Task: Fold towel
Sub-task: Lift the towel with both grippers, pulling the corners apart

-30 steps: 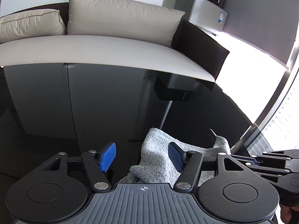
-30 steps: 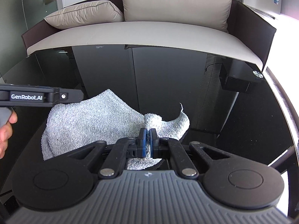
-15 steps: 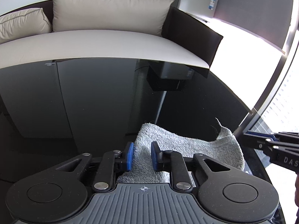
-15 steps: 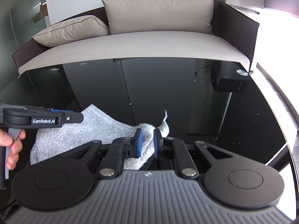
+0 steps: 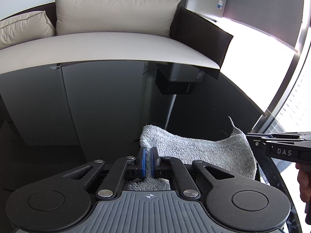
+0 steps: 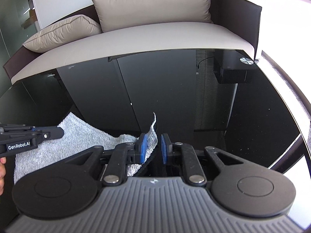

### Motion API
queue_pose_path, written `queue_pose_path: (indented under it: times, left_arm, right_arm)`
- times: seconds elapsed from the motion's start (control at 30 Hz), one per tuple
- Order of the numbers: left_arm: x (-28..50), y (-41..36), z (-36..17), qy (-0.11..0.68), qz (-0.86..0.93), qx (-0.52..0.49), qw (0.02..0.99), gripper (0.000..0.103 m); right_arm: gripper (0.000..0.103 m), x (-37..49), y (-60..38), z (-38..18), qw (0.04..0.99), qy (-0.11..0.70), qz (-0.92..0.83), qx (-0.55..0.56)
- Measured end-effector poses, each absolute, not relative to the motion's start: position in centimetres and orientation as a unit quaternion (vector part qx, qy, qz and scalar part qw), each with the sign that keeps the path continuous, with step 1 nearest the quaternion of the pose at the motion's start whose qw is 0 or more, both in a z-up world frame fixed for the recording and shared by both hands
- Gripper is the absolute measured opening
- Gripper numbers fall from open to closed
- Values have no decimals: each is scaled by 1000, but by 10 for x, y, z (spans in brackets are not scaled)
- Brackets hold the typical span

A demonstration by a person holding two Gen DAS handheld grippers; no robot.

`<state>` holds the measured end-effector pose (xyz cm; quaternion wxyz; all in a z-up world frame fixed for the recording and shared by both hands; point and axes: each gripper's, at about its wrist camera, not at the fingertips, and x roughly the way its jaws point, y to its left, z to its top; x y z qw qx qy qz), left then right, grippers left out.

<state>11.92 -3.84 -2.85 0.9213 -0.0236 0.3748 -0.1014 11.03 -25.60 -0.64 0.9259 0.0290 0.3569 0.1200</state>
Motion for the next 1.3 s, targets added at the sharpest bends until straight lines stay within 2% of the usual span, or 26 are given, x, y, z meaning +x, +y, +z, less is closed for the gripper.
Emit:
queue_pose_path:
  times: [0.23, 0.27, 0.33, 0.37, 0.63, 1.3]
  left_arm:
    - [115, -36, -26, 373, -93, -15, 923, 5]
    - [114, -35, -26, 373, -93, -15, 923, 4]
    - [112, -33, -25, 371, -89, -14, 924, 4]
    - [111, -32, -24, 369, -87, -15, 925, 4]
    - [98, -23, -4, 336, -71, -25, 939, 3]
    - [42, -24, 93, 196, -44, -15, 979, 4]
  right_arm:
    - [16, 108, -245, -13, 930, 348, 118, -9]
    - [15, 107, -242, -13, 931, 345, 118, -18]
    - [5, 107, -241, -13, 932, 342, 118, -23]
    - [4, 106, -241, -12, 933, 339, 117, -23]
    - [3, 92, -245, 17, 953, 280, 117, 7]
    - [3, 34, -248, 124, 979, 132, 151, 45]
